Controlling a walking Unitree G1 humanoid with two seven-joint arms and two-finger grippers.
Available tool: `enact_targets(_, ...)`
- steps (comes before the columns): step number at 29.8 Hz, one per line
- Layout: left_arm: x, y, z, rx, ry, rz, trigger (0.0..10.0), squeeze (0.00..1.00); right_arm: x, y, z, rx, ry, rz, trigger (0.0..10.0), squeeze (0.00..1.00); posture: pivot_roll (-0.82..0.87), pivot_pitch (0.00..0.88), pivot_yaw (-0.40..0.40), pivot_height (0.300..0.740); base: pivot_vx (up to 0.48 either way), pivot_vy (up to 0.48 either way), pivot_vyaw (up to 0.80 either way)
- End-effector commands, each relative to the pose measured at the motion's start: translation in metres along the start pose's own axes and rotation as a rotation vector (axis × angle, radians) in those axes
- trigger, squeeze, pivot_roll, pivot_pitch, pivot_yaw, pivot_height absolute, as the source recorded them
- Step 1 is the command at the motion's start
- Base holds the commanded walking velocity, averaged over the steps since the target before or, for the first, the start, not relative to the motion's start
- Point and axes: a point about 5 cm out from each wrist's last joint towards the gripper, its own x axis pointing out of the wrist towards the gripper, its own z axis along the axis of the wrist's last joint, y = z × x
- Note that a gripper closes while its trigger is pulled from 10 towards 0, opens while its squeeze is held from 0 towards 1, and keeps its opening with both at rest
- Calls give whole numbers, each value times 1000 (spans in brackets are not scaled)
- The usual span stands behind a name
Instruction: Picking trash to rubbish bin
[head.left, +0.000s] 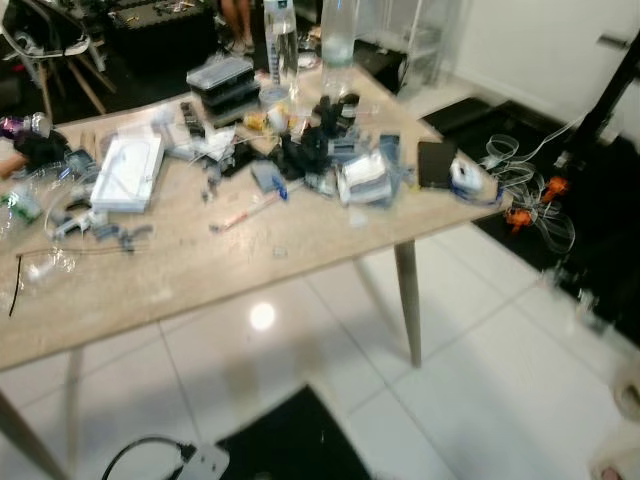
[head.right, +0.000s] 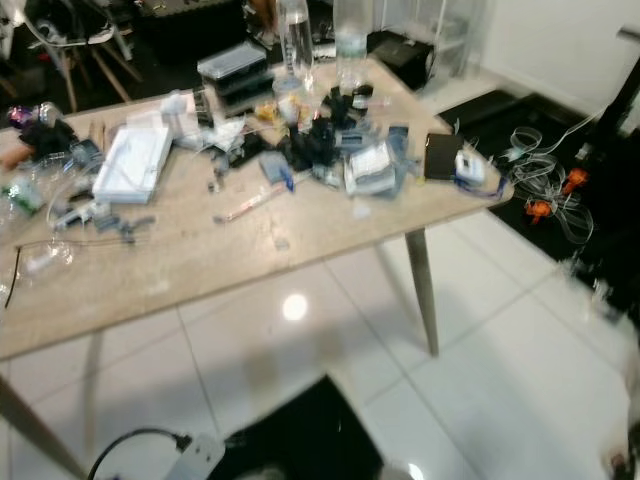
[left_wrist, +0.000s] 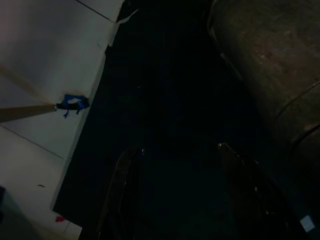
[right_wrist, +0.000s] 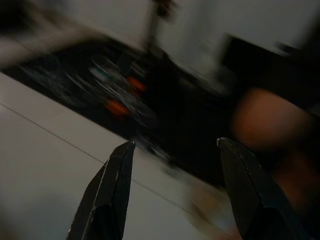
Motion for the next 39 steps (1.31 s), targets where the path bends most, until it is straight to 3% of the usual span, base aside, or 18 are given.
enact_targets(1, -1, 1, -8, -3, 29, 8, 10000, 0, 3, 14, 11, 41, -59, 76, 10000, 0, -63, 107, 84, 740, 0, 0, 0)
enact_targets(4, -1, 1, -8, -10, 29, 13, 10000, 0, 5, 54, 42, 173, -183, 337, 10000, 0, -61, 107, 78, 740, 0, 0, 0)
enact_targets(5, -1, 1, -8, -10, 29, 13, 10000, 0, 5, 54, 42, 173, -183, 337, 10000, 0, -61, 107, 78, 740, 0, 0, 0)
enact_targets(9, -1, 1, -9, -9, 32, 17, 10000, 0, -15, 107, 62, 260, -264, 674, 10000, 0, -61, 106, 74, 740, 0, 0, 0)
enact_targets(14, -1, 0, -9, -6, 32, 18, 10000, 0, -34, 139, 62, 281, -256, 868, 10000, 0, -59, 102, 72, 740, 0, 0, 0)
enact_targets(25, -1, 2, -7, 18, 30, 26, 10000, 0, -52, 163, 69, 307, -257, 1011, 10000, 0, -67, 96, 74, 740, 0, 319, 0)
enact_targets(39, 0, -1, -4, 19, 24, 21, 10000, 0, -62, 171, 79, 316, -273, 1087, 10000, 0, -70, 97, 76, 740, 0, 0, 0)
